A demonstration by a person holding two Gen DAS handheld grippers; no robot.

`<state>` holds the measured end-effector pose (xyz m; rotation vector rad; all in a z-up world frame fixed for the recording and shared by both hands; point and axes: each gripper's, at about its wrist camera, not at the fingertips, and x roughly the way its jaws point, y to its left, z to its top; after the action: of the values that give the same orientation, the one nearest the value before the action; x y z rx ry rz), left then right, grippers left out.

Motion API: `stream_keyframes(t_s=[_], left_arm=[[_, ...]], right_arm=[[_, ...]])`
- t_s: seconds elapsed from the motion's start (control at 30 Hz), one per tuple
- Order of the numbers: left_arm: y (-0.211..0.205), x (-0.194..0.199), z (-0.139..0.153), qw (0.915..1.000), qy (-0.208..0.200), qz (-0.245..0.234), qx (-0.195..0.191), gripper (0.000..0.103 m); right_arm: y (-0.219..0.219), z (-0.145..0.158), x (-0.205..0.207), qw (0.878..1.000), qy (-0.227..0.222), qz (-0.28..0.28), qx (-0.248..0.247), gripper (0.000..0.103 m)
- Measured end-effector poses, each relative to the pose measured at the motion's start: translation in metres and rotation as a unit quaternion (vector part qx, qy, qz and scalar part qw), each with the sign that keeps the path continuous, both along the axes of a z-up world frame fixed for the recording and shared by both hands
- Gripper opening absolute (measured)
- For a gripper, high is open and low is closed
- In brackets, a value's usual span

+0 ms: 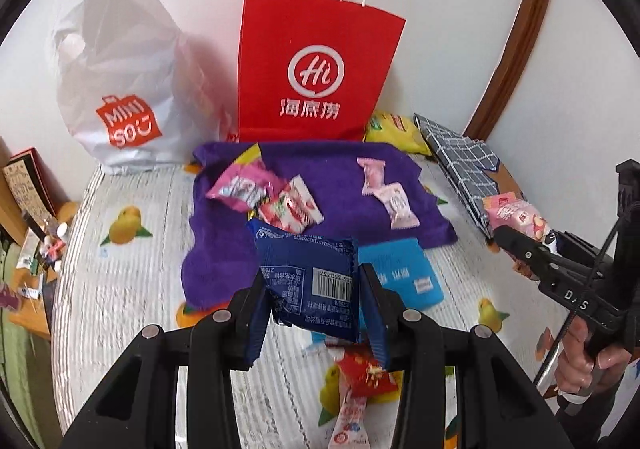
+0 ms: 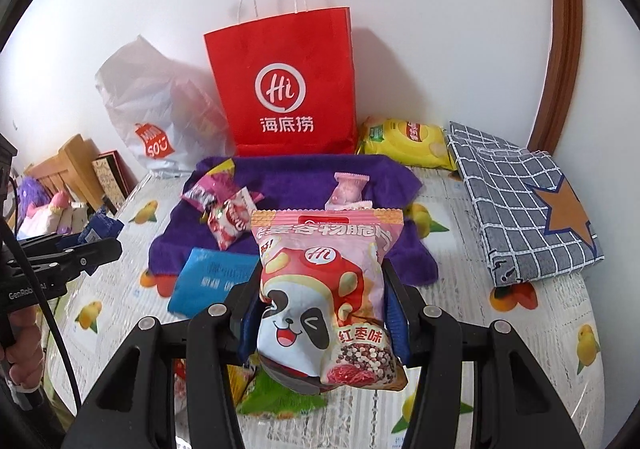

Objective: Organize snacks
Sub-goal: 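Carry the panda bag and blue packet over the purple towel with both tools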

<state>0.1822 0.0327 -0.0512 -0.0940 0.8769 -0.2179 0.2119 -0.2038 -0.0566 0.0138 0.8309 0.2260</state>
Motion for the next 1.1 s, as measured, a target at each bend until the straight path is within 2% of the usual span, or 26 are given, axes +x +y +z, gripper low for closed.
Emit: stream_keyframes(t_s=[0.4,0.67,0.9,1.1], left_arm=[[0.003,0.062,0.021,0.9997,-0.018,0.017,0.001,0.040],[0.011,0.113,0.021,0.9995,-0.006,0.029,-0.011,0.040],[0.012,0.150,0.015,0.9995,0.001,0.031,-0.011,0.040],[0.024,0.162,-0.009,0.9987,0.013,0.033,-0.037,0.040]], right_arm=[[0.015,0.006,0.068,1.000,-0.004,0.002,0.022,0.051],[0.025,0.005,0.114,1.000,-0.003,0.002,0.013,0.051],[0.031,0.003,0.150,1.000,-0.005,-0.001,0.015,0.051],[0.040,-0.013,0.170,1.000,0.000,0.008,0.027,0.051]])
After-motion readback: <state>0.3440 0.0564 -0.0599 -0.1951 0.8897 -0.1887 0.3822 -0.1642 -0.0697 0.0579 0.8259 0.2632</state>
